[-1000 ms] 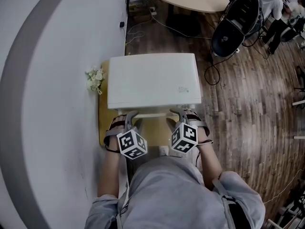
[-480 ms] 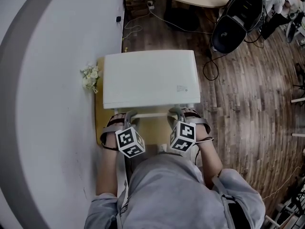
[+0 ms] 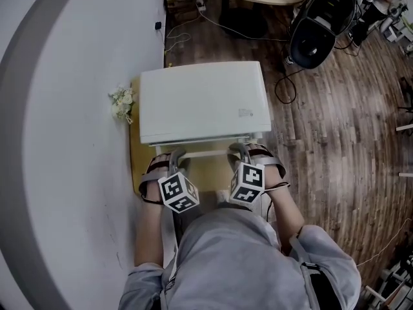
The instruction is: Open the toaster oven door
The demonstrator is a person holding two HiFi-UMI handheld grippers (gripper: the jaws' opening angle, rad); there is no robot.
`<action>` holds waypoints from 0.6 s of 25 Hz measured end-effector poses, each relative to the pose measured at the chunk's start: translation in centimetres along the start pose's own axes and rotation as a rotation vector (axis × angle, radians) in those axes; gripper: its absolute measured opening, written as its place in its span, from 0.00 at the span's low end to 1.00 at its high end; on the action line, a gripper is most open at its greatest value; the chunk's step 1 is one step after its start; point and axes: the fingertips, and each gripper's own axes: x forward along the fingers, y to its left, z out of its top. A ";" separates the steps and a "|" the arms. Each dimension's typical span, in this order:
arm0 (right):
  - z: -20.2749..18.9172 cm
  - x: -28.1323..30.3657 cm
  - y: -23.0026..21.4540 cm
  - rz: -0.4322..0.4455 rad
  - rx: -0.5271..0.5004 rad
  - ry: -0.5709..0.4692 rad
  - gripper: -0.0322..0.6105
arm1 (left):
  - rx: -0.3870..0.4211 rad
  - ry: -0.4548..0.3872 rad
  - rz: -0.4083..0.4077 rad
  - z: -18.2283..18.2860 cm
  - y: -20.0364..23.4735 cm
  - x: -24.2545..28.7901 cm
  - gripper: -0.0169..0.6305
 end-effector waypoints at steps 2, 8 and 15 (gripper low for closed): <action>-0.2 0.0 0.5 -0.011 -0.003 -0.001 0.18 | -0.007 -0.004 0.012 0.0 -0.5 0.0 0.18; -0.7 -0.1 2.3 -0.046 -0.024 0.005 0.17 | -0.024 -0.017 0.045 -0.5 -2.3 -0.3 0.18; -1.2 -0.4 4.2 -0.133 -0.027 -0.009 0.17 | -0.049 -0.032 0.092 -1.0 -4.2 -0.7 0.18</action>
